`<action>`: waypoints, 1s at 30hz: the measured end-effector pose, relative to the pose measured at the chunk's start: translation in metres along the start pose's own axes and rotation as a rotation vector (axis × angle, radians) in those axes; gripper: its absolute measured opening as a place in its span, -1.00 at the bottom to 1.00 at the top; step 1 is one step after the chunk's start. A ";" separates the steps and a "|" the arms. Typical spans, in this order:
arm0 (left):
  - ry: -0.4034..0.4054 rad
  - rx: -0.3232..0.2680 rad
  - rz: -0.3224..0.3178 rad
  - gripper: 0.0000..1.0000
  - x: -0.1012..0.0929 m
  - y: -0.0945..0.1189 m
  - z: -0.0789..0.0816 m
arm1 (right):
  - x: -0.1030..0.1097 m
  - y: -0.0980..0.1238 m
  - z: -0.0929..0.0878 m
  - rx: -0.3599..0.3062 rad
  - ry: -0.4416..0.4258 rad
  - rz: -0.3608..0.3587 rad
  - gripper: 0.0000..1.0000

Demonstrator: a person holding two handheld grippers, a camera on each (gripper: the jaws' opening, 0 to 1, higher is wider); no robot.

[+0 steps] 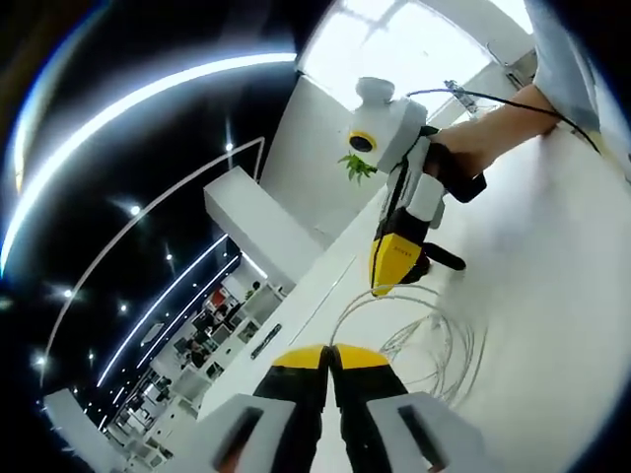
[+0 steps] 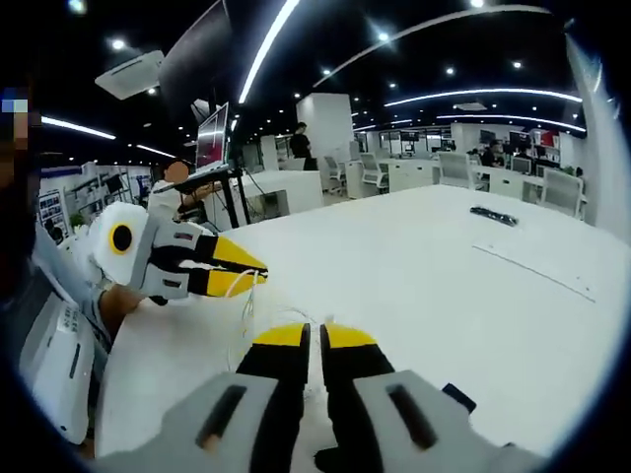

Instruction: Peel open the Velcro strap on the desktop, arrange the wired earphones neatly onto it, and close the Velcro strap to secure them.

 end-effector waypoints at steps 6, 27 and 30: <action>0.007 -0.041 0.021 -0.88 0.004 0.004 0.007 | -0.007 -0.008 -0.013 0.043 -0.042 0.006 -0.84; 0.023 -0.111 0.043 -0.88 0.010 0.011 0.018 | -0.004 -0.017 -0.016 0.023 -0.160 0.069 -0.80; 0.014 -0.107 0.045 -0.88 0.009 0.011 0.018 | -0.003 -0.017 -0.018 0.033 -0.154 0.064 -0.80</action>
Point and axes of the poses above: the point that each gripper's makers call its tool centre point, and the gripper's own axes: y roughly backward along the fingers, x roughly to its left, z roughly out of its top, the point moved 5 cm from there along y, roughly backward along the fingers, and after that the axes turned 1 degree about z, right-handed, at the moved point
